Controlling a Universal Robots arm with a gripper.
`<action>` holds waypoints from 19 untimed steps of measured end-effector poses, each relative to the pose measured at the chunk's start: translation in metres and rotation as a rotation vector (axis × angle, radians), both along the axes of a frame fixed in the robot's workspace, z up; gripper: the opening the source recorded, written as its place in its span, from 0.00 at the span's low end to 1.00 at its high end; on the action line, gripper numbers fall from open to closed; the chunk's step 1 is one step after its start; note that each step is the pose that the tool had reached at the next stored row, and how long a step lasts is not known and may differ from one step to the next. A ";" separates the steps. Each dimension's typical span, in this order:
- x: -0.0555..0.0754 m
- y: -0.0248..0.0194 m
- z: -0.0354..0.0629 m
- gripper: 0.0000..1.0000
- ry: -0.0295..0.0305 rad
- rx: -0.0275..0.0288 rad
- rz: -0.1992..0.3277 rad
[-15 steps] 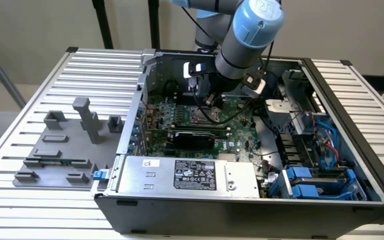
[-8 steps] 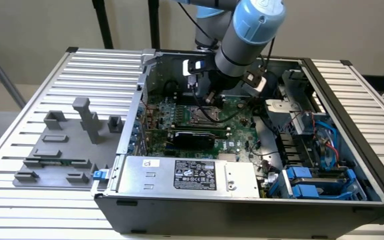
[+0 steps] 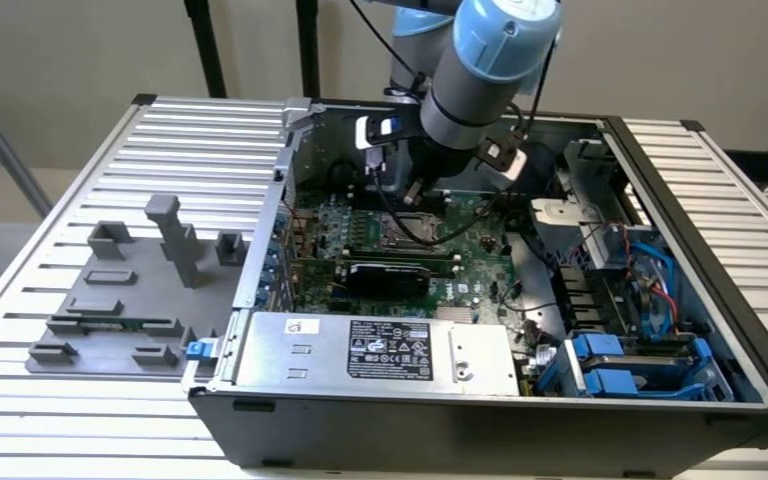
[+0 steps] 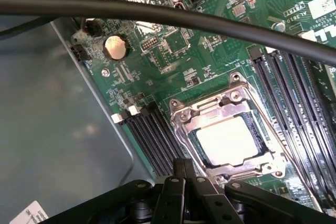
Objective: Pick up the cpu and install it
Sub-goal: 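Install the second cpu locking lever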
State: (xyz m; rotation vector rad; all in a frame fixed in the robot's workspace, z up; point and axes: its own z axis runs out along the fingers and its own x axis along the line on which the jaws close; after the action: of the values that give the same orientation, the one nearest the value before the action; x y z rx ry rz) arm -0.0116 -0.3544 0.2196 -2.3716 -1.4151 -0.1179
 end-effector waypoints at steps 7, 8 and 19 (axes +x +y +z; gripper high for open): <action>-0.003 -0.0154 0.0092 0.11 -0.0006 -0.0018 0.000; -0.003 -0.0180 0.0107 0.11 -0.0007 -0.0017 0.000; -0.005 -0.0423 0.0223 0.11 -0.0008 -0.0063 0.000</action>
State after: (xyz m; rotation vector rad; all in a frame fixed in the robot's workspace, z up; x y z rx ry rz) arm -0.0165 -0.3967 0.2420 -2.3769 -1.4178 -0.1145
